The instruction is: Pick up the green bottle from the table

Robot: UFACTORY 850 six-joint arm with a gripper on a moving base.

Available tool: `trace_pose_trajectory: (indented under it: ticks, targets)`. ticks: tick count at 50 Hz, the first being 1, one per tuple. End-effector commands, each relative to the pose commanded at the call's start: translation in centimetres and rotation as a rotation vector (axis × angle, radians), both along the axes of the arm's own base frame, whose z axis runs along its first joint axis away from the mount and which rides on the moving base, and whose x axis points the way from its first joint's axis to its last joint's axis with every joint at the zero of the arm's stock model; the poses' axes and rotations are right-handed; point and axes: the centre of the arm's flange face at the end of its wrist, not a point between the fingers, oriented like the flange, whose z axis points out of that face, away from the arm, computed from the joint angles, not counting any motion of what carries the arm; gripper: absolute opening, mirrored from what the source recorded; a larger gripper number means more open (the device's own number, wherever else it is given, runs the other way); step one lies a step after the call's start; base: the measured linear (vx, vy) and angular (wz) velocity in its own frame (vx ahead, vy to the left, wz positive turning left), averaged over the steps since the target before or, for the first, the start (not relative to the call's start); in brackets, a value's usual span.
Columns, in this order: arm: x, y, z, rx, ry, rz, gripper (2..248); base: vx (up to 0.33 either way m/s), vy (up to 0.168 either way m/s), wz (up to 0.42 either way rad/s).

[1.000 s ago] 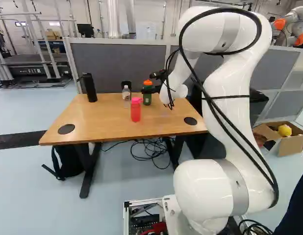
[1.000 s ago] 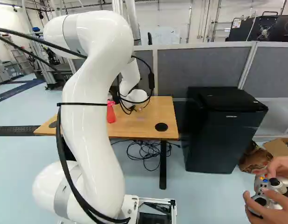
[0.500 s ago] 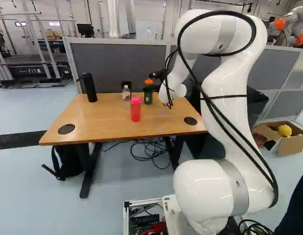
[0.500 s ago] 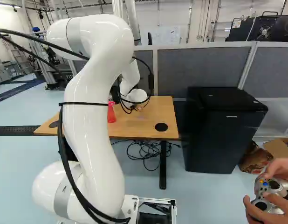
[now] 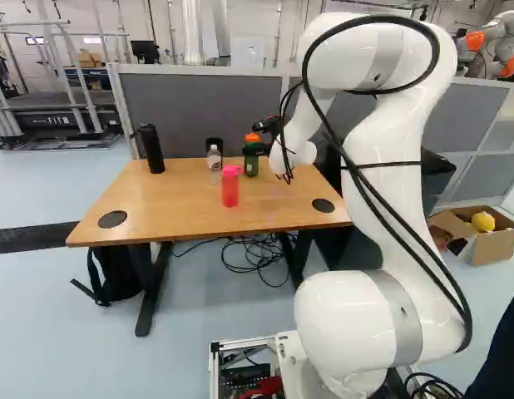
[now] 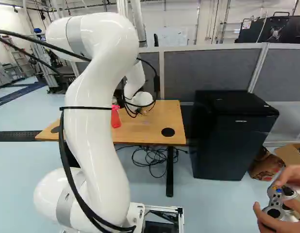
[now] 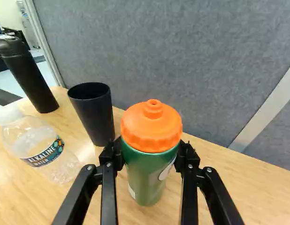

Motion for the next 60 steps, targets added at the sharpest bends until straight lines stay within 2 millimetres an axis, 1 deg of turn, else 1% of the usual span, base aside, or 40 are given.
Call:
trace_pose_trajectory:
  ticks: [22,60]
  targets:
    - [-3.5,0.7,3.0,-0.002,-0.021,0.007,122,0.000,0.000,0.000]
    - [-10.0,-1.0,7.8,-0.007,-0.076,-0.036,122,0.000,0.000,0.000]
